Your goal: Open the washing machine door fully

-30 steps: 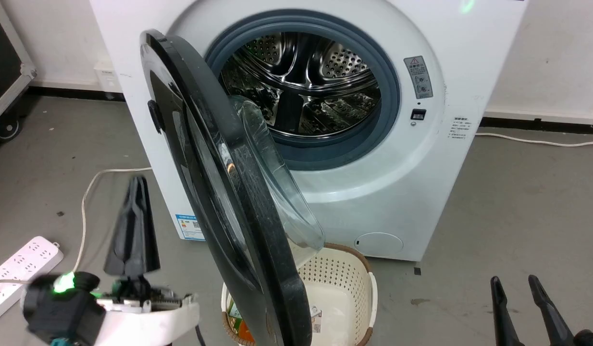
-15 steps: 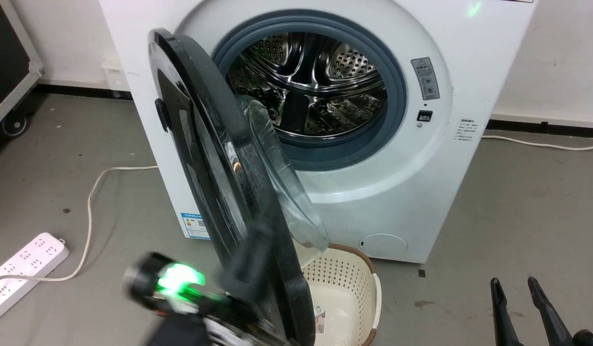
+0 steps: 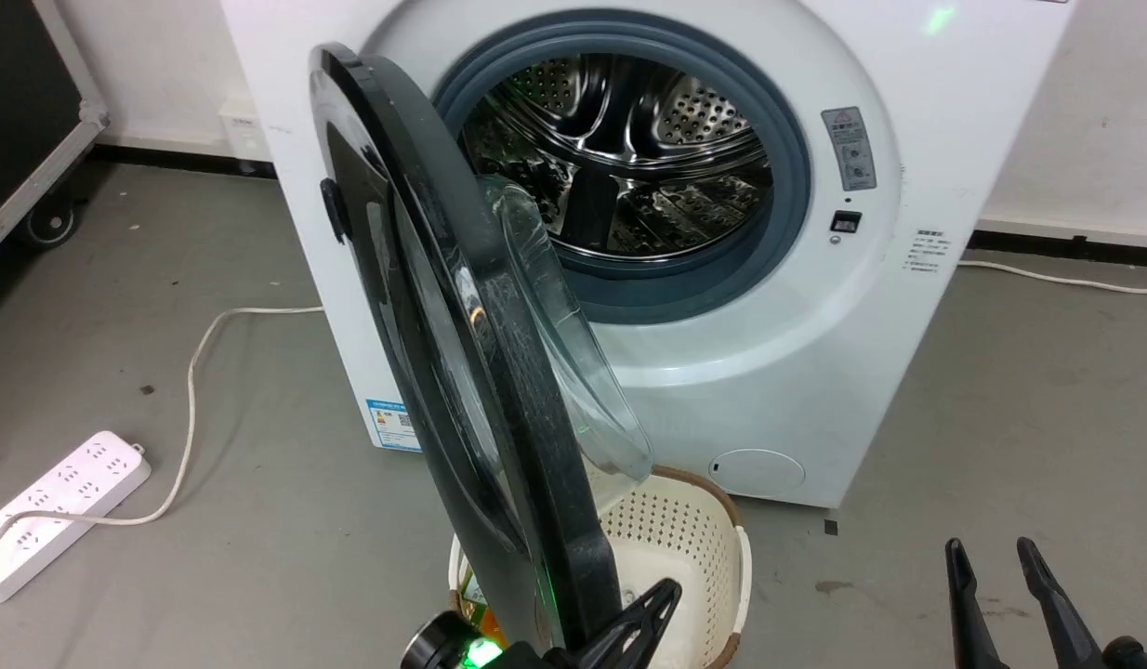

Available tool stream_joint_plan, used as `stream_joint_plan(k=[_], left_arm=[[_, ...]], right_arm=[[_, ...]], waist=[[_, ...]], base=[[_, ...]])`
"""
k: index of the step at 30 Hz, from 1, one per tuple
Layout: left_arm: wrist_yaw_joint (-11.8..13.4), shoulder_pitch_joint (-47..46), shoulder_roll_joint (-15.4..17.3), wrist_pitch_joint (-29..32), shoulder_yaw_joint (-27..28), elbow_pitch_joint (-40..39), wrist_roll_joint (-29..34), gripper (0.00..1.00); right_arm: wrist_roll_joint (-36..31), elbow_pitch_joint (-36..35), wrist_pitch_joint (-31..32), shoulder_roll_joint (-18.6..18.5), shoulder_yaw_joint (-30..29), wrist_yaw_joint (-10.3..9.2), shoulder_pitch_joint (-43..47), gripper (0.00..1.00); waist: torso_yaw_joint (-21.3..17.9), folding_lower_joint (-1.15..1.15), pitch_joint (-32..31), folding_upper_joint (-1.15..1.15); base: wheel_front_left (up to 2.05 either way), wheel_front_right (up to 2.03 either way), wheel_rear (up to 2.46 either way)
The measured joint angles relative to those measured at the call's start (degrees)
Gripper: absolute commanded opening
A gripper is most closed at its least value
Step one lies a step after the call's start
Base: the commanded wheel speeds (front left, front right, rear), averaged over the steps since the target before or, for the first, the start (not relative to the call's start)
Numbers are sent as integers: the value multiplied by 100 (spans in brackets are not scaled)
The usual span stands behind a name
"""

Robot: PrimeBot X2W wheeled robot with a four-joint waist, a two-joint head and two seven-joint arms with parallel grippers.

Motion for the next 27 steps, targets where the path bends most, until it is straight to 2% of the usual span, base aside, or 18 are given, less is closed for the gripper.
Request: stream_joint_plan(k=[11,12,22,27], left_arm=[[86,71,-34,-313,45,520,-49,0],[123,74,2,-345,63,550,-53,0],[274,77,211,-372,248,571,-66,0],[635,117,327,-434,660,383,-122,0]], right_arm=[[43,45,0,24,-35,0,2,100],[53,68,-1,34,-43,0,5,100],[115,199,0,121,-35,0,2,100],[119,336,-1,108,234,0,-205,100]], waist=[[413,0,-1,0],[658,-1,-13,0],[1720,0,-78,0],[2105,0,-29,-1]], base=[[0,0,0],[0,0,0],[0,0,0],[0,0,0]])
